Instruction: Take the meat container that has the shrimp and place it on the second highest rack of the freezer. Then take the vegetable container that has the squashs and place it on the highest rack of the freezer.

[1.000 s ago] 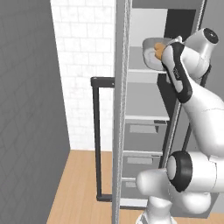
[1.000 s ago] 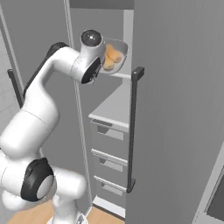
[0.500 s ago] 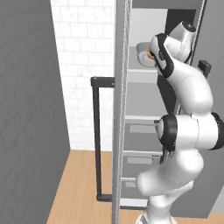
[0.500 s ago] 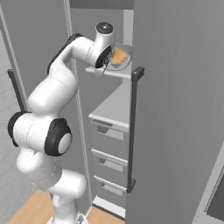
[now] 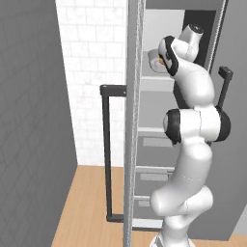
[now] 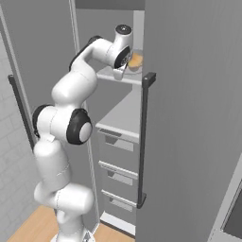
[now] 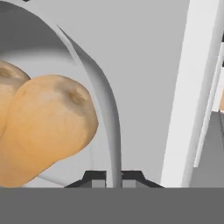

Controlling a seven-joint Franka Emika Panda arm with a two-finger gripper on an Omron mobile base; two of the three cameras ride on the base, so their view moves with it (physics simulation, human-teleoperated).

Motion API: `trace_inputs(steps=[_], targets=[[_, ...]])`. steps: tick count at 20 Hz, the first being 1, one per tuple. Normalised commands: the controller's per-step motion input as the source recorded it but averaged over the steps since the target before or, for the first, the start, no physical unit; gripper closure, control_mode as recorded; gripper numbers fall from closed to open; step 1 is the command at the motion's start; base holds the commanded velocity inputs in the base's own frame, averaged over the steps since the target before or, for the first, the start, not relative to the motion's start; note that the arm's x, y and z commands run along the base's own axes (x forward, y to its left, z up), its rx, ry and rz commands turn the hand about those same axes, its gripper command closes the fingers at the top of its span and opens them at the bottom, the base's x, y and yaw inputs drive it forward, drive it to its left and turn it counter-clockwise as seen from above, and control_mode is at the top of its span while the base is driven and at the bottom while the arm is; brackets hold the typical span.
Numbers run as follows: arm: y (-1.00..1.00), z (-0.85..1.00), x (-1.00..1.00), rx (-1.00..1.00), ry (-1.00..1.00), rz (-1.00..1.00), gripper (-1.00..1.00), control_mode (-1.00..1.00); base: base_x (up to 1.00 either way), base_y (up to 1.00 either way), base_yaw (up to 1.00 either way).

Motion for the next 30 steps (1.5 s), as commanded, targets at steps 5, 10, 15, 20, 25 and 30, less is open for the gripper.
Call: trace_inputs(steps=[5, 10, 15, 20, 25, 30], targets=[[-0.04, -0.09, 0.42, -0.04, 0.00, 0.00, 1.00, -1.00, 0.00, 0.00, 0.00], [-0.04, -0.03, 0.49, -0.02, 0.00, 0.00, -1.00, -1.00, 0.00, 0.00, 0.00], [0.00, -0.02, 0.27, -0.01, -0.03, 0.00, -1.00, -1.00, 0.00, 0.00, 0.00], [0.10, 0.05, -0.93, 0.00, -0.26, 0.02, -1.00, -1.00, 0.00, 0.00, 0.00], [0.35, -0.10, -1.00, -0.08, -0.07, 0.04, -1.00, -1.00, 0.00, 0.00, 0.00], [0.51, -0.39, -1.00, -0.18, 0.00, 0.03, -1.00, -1.00, 0.00, 0.00, 0.00]])
